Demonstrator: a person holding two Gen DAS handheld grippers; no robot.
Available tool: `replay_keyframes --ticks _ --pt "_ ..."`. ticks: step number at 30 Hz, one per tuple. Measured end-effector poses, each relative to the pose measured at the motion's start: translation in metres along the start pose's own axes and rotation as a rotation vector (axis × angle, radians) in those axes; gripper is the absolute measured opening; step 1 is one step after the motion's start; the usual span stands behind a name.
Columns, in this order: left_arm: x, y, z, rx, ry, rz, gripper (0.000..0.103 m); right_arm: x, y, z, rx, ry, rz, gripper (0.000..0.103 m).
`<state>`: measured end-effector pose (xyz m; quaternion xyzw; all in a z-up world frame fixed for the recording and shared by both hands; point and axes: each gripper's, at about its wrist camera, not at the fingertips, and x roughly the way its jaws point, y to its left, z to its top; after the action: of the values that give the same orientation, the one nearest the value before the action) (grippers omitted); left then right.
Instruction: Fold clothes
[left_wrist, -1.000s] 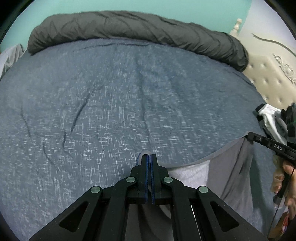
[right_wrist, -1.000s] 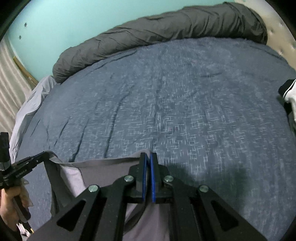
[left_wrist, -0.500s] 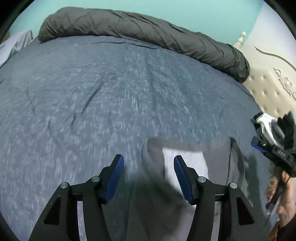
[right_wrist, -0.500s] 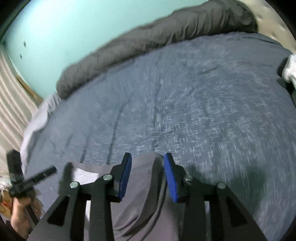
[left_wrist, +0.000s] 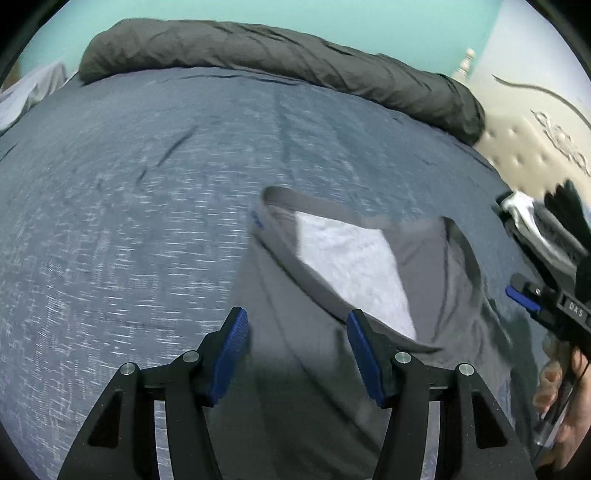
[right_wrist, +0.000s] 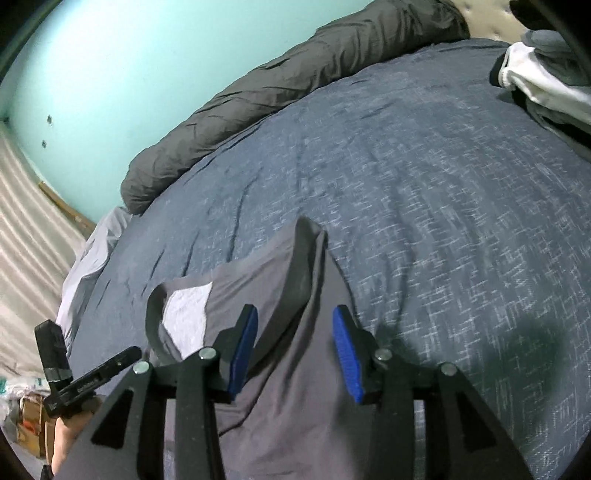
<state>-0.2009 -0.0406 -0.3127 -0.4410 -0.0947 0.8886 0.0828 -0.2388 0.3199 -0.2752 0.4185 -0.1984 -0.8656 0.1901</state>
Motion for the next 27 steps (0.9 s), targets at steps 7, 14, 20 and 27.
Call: replay_keyframes --ticks 7,14,20,27 --pt "0.023 -0.020 0.001 0.099 0.031 0.028 0.060 0.007 0.002 0.001 -0.019 -0.002 0.028 0.043" --pt "0.031 -0.029 0.007 0.123 0.014 0.025 0.044 0.017 0.002 0.003 -0.021 0.017 0.041 0.043" --pt "0.037 -0.034 0.012 0.136 0.020 0.000 0.028 0.021 -0.003 0.003 -0.003 0.024 0.034 0.043" --pt "0.043 -0.036 0.017 0.127 0.015 -0.033 0.001 0.023 -0.003 0.004 0.006 0.026 0.040 0.043"
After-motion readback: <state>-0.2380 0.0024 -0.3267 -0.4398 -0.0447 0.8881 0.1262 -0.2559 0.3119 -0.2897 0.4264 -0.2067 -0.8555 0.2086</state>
